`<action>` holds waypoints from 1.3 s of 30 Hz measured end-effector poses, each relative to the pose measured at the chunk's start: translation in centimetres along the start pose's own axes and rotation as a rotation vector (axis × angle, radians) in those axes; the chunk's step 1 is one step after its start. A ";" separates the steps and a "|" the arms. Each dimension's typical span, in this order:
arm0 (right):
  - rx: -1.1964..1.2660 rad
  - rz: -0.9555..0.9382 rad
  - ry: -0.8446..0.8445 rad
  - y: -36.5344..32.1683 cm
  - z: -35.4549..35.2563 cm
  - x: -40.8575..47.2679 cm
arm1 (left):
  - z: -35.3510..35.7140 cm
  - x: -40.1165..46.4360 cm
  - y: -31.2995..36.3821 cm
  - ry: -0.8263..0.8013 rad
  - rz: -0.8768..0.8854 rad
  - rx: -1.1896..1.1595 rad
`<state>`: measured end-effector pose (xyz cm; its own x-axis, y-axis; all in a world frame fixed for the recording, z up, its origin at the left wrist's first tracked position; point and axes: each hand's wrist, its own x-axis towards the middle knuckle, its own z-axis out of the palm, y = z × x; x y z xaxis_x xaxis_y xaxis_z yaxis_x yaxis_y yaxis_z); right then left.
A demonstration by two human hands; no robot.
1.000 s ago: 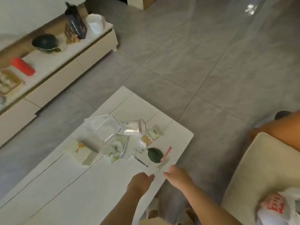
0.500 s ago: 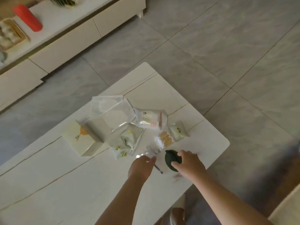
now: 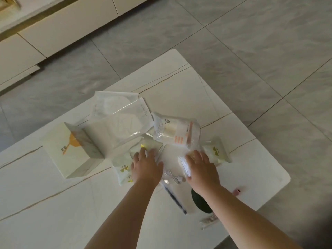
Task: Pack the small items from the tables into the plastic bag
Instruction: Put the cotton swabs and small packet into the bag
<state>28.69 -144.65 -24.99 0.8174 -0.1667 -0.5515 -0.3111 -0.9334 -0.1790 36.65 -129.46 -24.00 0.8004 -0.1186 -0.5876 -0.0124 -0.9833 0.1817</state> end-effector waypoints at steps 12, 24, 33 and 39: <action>-0.048 0.014 0.123 0.0 2.6 1.6 | 2.0 3.3 -0.8 0.200 -0.088 0.073; 0.096 0.013 0.134 0.4 2.5 1.5 | 3.0 2.9 -0.7 0.203 -0.149 0.102; 0.420 0.052 0.149 0.1 -0.9 -0.8 | 1.2 -0.9 0.8 0.107 -0.089 -0.392; 0.669 0.119 0.241 1.4 -4.7 -5.8 | -1.5 -4.8 4.4 0.003 0.002 -0.619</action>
<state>25.79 -146.53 -18.21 0.8197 -0.3926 -0.4170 -0.5719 -0.5225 -0.6324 33.65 -132.99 -19.20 0.8023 -0.1194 -0.5849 0.3354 -0.7204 0.6071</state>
